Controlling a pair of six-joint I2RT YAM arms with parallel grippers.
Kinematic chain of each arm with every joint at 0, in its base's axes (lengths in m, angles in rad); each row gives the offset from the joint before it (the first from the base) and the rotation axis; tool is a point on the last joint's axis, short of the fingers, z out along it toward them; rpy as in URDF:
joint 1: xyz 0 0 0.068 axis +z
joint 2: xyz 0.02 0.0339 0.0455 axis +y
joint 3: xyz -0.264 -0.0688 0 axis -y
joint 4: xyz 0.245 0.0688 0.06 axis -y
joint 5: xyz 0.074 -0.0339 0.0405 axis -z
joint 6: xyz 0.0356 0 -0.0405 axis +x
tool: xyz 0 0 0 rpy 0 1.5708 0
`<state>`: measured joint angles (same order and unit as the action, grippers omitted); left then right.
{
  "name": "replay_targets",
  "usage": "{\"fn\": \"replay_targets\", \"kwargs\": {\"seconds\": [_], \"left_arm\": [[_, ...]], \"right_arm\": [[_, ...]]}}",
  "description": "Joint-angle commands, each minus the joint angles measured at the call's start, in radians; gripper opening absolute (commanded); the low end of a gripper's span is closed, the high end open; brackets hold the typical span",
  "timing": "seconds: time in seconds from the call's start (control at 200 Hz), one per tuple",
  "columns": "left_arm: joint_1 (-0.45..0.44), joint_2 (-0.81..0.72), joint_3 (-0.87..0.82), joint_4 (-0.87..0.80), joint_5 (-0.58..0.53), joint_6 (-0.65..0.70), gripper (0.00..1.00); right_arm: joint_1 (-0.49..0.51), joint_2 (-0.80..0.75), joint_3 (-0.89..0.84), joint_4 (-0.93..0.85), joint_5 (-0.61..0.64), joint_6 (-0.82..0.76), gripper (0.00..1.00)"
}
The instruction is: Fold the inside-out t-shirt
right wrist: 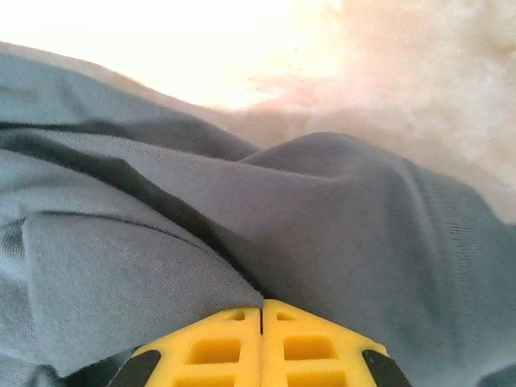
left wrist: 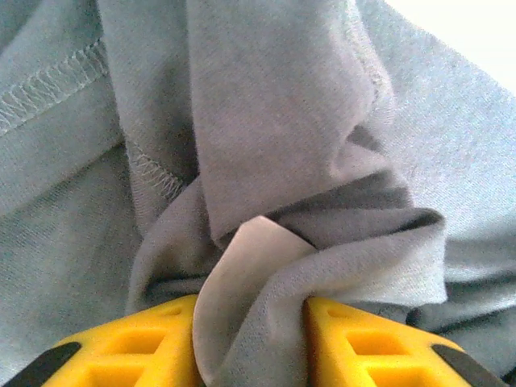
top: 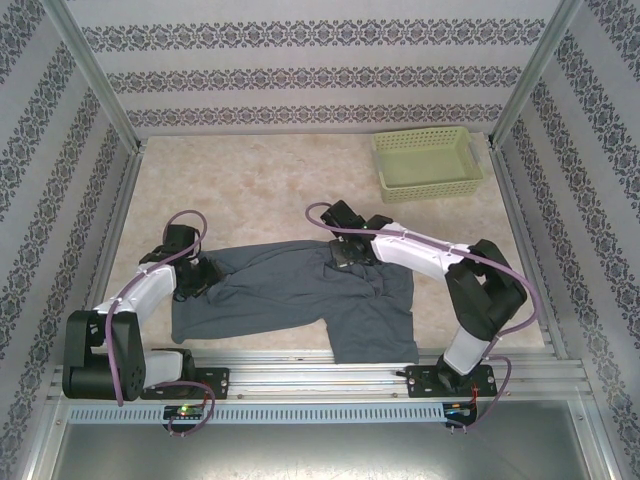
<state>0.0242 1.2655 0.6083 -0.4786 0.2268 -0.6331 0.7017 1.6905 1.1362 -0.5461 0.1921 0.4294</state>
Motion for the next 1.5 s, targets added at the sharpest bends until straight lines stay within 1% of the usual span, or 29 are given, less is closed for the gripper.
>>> {"fn": "replay_targets", "kwargs": {"seconds": [0.0,0.09,0.175,0.305,0.375,0.405,0.435,0.495,0.53,0.57,0.605,0.649,0.699,0.824,0.939,1.034,1.154,1.274,1.299,1.379,1.494], "left_arm": [[-0.021,-0.032,0.036,-0.003,-0.043,0.026,0.28],[-0.02,-0.043,0.043,-0.007,-0.053,0.024,0.19],[-0.02,-0.055,0.048,-0.007,-0.072,0.02,0.14],[-0.021,-0.063,0.067,-0.021,-0.119,0.024,0.1],[-0.021,-0.057,0.081,-0.026,-0.105,0.026,0.1],[-0.021,-0.055,0.087,-0.03,-0.081,0.026,0.11],[-0.02,-0.05,0.097,-0.037,-0.033,0.027,0.15],[-0.031,-0.041,0.127,-0.066,0.068,0.029,0.27],[-0.06,-0.043,0.151,-0.104,0.074,0.038,0.34],[-0.11,-0.048,0.185,-0.163,0.028,0.058,0.43],[-0.171,-0.055,0.222,-0.225,-0.052,0.075,0.5],[-0.254,-0.055,0.262,-0.287,-0.165,0.088,0.55],[-0.336,-0.043,0.291,-0.323,-0.248,0.089,0.58],[-0.461,0.049,0.33,-0.347,-0.323,0.078,0.59],[-0.531,0.16,0.384,-0.394,-0.419,0.073,0.58],[-0.568,0.235,0.41,-0.402,-0.434,0.078,0.57],[-0.582,0.304,0.41,-0.404,-0.444,0.079,0.58],[-0.565,0.355,0.387,-0.411,-0.543,0.062,0.59],[-0.55,0.357,0.378,-0.405,-0.55,0.058,0.57],[-0.482,0.339,0.34,-0.36,-0.541,0.05,0.44],[-0.399,0.27,0.282,-0.288,-0.497,0.038,0.35]], "right_arm": [[-0.031,-0.09,-0.001,-0.033,0.045,-0.013,0.0],[-0.048,-0.119,-0.004,-0.054,0.051,-0.018,0.0],[-0.068,-0.157,-0.009,-0.072,0.047,-0.022,0.0],[-0.1,-0.245,-0.039,-0.097,0.012,-0.032,0.0],[-0.117,-0.289,-0.069,-0.107,-0.001,-0.041,0.0],[-0.12,-0.302,-0.081,-0.114,-0.004,-0.046,0.0],[-0.12,-0.313,-0.094,-0.117,-0.006,-0.051,0.0],[-0.12,-0.33,-0.123,-0.113,-0.024,-0.052,0.0],[-0.118,-0.34,-0.14,-0.106,-0.046,-0.049,0.0],[-0.115,-0.352,-0.155,-0.094,-0.069,-0.043,0.0],[-0.108,-0.362,-0.165,-0.079,-0.083,-0.036,0.0],[-0.1,-0.374,-0.174,-0.063,-0.094,-0.028,0.0],[-0.092,-0.383,-0.177,-0.053,-0.097,-0.021,0.0],[-0.087,-0.388,-0.167,-0.047,-0.09,-0.016,0.0],[-0.087,-0.398,-0.163,-0.052,-0.079,-0.02,0.0],[-0.094,-0.41,-0.165,-0.057,-0.065,-0.023,0.0],[-0.109,-0.421,-0.173,-0.06,-0.052,-0.016,0.0],[-0.125,-0.43,-0.188,-0.058,-0.048,-0.017,0.0],[-0.129,-0.43,-0.189,-0.061,-0.047,-0.019,0.0],[-0.139,-0.431,-0.191,-0.07,-0.044,-0.049,0.0],[-0.168,-0.411,-0.193,-0.11,-0.035,-0.1,0.0]]}}
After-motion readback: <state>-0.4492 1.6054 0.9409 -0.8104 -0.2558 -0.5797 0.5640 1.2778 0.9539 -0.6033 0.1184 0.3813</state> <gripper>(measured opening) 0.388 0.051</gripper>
